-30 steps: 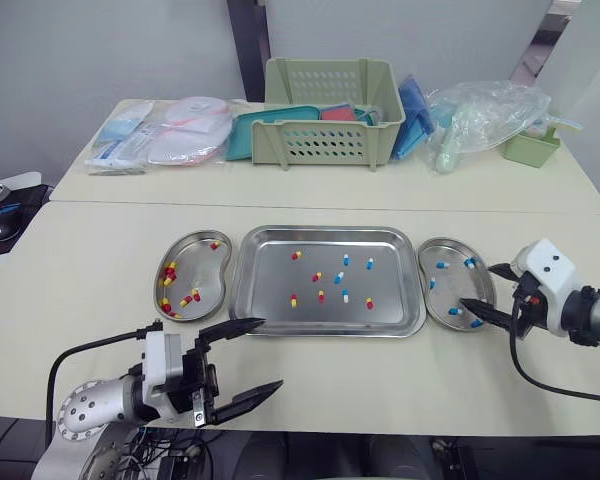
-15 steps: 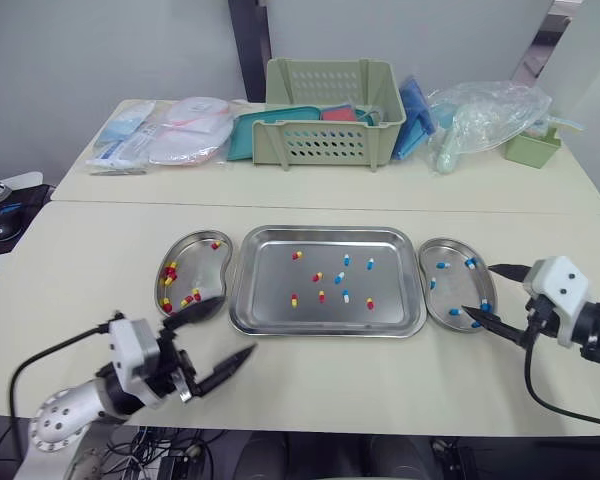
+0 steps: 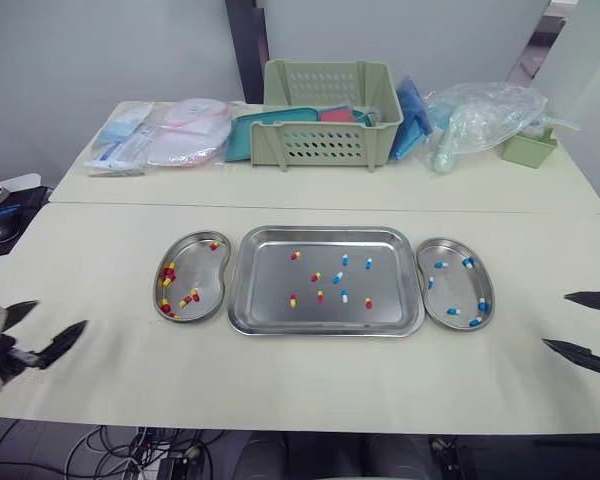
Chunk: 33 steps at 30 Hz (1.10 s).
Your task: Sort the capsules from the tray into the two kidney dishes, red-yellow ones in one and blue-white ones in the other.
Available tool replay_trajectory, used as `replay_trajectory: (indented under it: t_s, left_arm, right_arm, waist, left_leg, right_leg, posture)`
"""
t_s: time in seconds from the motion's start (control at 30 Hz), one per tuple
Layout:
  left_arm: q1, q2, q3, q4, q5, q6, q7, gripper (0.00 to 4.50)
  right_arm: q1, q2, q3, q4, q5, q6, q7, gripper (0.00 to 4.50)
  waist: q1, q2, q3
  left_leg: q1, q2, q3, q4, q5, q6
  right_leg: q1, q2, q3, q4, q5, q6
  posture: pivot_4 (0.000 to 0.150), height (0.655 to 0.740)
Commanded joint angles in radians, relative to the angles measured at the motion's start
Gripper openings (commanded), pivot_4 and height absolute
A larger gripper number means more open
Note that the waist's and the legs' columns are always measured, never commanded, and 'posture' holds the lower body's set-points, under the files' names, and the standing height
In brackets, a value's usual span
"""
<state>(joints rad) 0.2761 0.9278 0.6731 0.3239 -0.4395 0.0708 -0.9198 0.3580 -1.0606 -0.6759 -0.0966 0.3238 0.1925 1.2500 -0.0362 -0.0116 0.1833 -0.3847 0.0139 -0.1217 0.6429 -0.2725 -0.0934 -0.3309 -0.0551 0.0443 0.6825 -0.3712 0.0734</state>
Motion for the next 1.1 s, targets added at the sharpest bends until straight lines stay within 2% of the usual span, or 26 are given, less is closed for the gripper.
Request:
replay_trajectory:
  t_s: [0.03,0.17,0.87,0.97,1.1]
  left_arm:
    - [-0.011,0.022,0.004,0.073,0.02,-0.046,-0.056,4.5]
    - [-0.02,0.022,-0.004,0.149,0.04,-0.089,-0.089,4.5]
    - [-0.062,0.024,0.003,0.231,0.044,-0.131,-0.142,4.5]
    - [-0.06,0.018,0.0,0.223,0.042,-0.132,-0.15,4.5]
    - [-0.06,0.008,-0.008,0.201,0.038,-0.122,-0.15,4.5]
  right_arm:
    - [0.02,-0.038,-0.046,0.067,-0.019,-0.048,0.062,4.47]
    - [0.012,-0.049,-0.039,0.116,-0.031,-0.073,0.072,4.47]
    - [0.032,-0.02,-0.029,0.074,-0.031,-0.1,0.067,4.47]
    - [0.039,-0.002,-0.029,0.0,-0.002,-0.096,0.071,4.47]
    - [0.042,0.035,-0.015,-0.226,0.105,0.014,0.053,4.47]
  waist:
    - [-0.001,0.0,0.0]
    - [-0.002,0.0,0.0]
    - [-0.006,0.0,0.0]
    - [-0.006,0.0,0.0]
    - [-0.008,0.0,0.0]
  left_leg:
    - [0.0,0.0,0.0,0.0,0.0,0.0]
    - [0.0,0.001,0.0,-0.001,0.0,0.0]
    - [0.001,0.001,0.0,-0.001,0.0,0.0]
    - [0.002,0.001,0.001,-0.001,0.0,0.0]
    - [0.003,0.001,0.0,-0.001,0.0,0.0]
  right_leg:
    - [0.0,0.0,0.0,-0.001,0.0,0.0]
    - [0.0,0.0,0.0,0.0,0.0,0.0]
    - [0.001,0.0,0.0,0.0,0.0,0.0]
    - [0.002,0.0,0.0,0.0,0.0,0.0]
    - [0.003,0.0,0.0,0.0,0.0,0.0]
  posture:
    - [0.15,0.74]
    - [0.15,0.74]
    - [0.15,0.74]
    - [0.15,0.74]
    - [0.15,0.74]
